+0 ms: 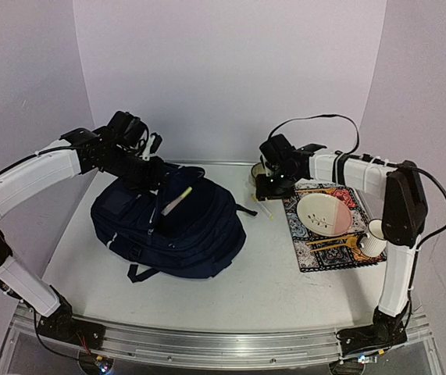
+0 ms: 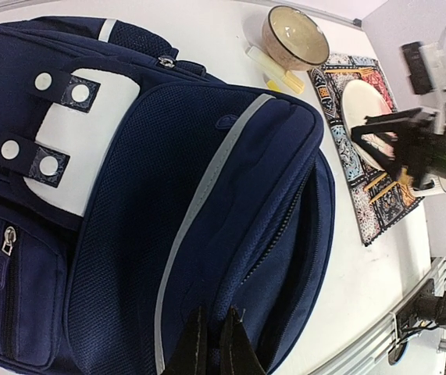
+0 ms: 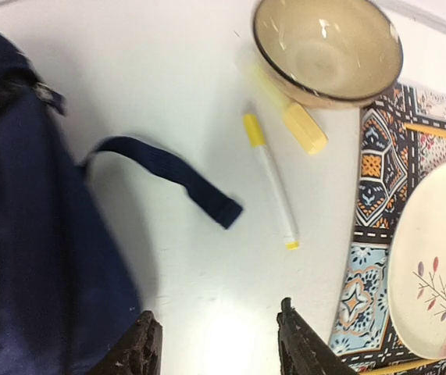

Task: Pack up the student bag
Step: Pick up the pen from the center of the board.

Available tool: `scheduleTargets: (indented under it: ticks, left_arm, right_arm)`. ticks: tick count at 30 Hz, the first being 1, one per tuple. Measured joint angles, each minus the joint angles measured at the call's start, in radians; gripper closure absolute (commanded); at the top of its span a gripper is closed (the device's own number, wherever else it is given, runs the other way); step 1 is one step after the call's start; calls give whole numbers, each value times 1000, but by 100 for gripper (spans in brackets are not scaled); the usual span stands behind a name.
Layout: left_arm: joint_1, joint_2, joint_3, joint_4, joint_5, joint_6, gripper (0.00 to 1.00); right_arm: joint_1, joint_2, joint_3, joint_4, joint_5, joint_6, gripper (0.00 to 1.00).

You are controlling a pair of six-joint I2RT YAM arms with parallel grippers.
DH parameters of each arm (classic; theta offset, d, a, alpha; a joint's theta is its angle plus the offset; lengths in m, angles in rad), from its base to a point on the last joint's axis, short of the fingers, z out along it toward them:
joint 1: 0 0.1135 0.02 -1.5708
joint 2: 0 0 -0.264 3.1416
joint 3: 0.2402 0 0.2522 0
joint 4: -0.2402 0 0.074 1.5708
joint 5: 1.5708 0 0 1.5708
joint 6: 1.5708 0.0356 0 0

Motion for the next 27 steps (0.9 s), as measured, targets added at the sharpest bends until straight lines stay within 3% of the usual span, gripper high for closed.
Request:
scheduleTargets:
  ticks: [9,19,22,27]
  left_arm:
    - [3,0,0,-1,5,0,100]
    - [3,0,0,-1,8,0,100]
    - [3,0,0,-2,9,-1,100]
    - [3,0,0,-2,12,-3,100]
  right_arm:
    - [-35,237,58,-22,53,-77,60]
    - [-73,366,184,-23,70,-121,64]
    - [-83,401,222,-22,69,-131,68]
    - [-92,424,253,-20,61,-143,83]
